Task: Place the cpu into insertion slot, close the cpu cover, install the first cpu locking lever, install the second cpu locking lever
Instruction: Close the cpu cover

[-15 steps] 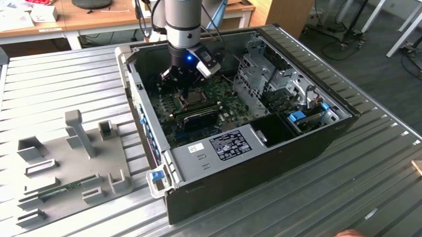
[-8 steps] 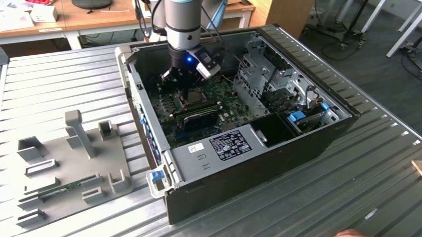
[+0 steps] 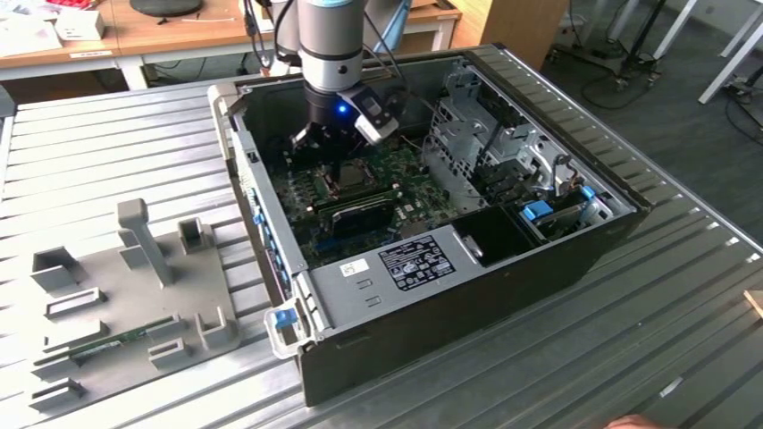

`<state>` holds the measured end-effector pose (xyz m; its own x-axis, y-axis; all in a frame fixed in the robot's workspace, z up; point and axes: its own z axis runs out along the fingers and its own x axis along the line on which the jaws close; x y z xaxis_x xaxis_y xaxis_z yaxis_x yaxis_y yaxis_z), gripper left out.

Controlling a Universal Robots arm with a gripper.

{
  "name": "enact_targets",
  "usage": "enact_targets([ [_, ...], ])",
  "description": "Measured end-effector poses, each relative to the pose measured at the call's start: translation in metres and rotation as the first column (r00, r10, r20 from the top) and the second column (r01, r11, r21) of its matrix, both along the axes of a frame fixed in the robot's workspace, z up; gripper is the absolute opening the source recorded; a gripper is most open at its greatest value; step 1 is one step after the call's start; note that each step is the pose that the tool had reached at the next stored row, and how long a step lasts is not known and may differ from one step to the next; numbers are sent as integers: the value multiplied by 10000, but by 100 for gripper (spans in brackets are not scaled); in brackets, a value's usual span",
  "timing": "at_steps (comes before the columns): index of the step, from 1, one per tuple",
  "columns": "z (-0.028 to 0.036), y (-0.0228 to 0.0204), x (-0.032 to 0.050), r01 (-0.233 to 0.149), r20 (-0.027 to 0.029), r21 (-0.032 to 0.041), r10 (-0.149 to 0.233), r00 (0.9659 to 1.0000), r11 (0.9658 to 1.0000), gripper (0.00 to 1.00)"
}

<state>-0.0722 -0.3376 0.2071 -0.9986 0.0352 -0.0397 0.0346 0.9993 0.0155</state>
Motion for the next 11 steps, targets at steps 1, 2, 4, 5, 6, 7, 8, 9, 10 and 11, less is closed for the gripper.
enact_targets([
  [1,-10,-1,0,0,-2,-2,0,10000,10000,10],
  [2,-20,-1,0,0,-1,-2,0,10000,10000,10],
  [4,-34,-1,0,0,-1,-2,0,10000,10000,10],
  [5,-35,-1,-1,0,-3,-4,0,10000,10000,10],
  [6,-35,-1,-1,0,-3,-5,0,10000,10000,10],
  [7,-36,-1,0,0,-2,-3,0,10000,10000,10],
  [8,-36,-1,0,0,-2,-3,0,10000,10000,10],
  [9,-36,-1,-1,0,-2,-4,0,10000,10000,10],
  [10,-39,0,0,0,-1,-2,0,10000,10000,10],
  [11,-45,0,0,0,2,1,0,10000,10000,10],
])
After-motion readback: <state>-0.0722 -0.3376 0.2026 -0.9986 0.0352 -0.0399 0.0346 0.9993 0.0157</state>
